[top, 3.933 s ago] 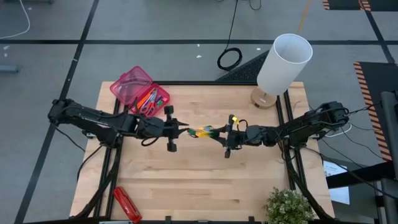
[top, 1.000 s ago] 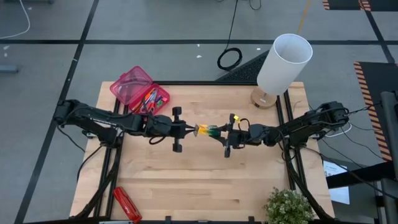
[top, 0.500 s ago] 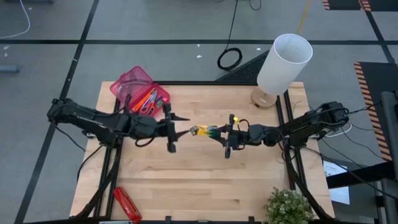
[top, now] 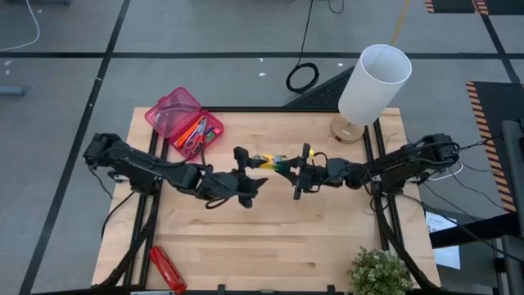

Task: Pack school essentials
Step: Put the crayon box into the pink supply box

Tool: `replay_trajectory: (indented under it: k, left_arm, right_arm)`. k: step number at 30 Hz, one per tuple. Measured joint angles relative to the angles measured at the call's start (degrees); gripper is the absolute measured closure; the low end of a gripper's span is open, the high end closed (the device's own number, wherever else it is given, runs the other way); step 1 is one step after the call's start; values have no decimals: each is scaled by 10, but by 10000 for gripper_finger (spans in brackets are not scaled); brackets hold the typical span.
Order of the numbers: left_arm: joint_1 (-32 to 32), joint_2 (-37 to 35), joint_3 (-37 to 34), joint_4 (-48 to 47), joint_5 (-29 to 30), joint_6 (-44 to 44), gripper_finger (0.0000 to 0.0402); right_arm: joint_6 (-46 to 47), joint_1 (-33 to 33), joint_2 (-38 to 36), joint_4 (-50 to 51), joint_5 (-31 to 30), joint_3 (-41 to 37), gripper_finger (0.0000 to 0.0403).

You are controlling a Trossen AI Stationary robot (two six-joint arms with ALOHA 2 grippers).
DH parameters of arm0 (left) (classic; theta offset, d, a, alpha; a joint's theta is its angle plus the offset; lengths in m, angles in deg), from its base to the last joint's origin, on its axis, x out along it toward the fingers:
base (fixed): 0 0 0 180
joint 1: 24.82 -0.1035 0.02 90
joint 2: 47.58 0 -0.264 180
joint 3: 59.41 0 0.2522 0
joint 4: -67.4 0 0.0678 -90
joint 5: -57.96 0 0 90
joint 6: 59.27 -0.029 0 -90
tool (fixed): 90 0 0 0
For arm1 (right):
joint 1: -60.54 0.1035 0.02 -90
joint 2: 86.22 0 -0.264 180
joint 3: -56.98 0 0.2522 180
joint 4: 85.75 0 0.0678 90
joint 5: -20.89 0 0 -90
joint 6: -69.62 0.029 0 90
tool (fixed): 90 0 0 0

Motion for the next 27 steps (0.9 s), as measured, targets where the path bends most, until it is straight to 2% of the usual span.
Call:
replay_trajectory:
  k: [10,16,22,27]
  left_arm:
    - [-44,24,8,-21,12,-11,119]
    - [-65,39,7,-52,-5,-24,119]
    - [-70,58,7,-46,-2,-40,119]
    - [-62,58,7,-45,4,-51,154]
  right_arm:
    - [-20,-12,0,4,0,0,301]
    - [-32,-12,0,3,1,0,301]
    - [-43,-11,0,0,44,0,301]
    - [-43,-12,0,-1,44,0,301]
